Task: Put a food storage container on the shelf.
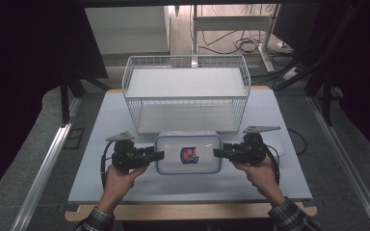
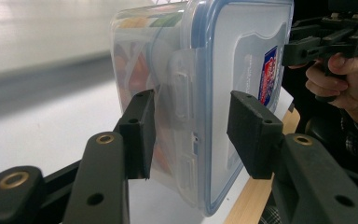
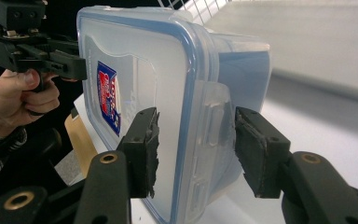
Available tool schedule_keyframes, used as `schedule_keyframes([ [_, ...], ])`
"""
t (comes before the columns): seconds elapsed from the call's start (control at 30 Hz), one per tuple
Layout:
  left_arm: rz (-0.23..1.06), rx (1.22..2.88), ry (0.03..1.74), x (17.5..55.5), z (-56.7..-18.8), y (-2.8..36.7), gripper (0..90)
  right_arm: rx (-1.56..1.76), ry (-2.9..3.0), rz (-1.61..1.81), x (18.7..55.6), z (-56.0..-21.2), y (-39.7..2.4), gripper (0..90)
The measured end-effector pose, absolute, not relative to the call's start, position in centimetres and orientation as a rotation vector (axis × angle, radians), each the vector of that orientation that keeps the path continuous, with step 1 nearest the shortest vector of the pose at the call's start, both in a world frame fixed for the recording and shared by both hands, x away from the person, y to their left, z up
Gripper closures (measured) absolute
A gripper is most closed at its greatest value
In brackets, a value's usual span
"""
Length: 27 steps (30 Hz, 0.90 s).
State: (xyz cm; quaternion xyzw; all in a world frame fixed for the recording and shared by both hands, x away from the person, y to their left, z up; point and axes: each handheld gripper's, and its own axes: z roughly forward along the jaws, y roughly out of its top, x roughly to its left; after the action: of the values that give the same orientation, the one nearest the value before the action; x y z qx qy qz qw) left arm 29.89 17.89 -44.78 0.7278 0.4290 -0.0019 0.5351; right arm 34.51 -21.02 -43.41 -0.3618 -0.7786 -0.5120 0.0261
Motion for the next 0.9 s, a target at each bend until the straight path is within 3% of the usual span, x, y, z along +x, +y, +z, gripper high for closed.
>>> schedule_keyframes([
  [0.9,0.062,1.693,0.981,33.9,-37.8,19.0,53.2,-1.088,-2.412,-1.689,38.9,-36.2,-20.0,51.1],
])
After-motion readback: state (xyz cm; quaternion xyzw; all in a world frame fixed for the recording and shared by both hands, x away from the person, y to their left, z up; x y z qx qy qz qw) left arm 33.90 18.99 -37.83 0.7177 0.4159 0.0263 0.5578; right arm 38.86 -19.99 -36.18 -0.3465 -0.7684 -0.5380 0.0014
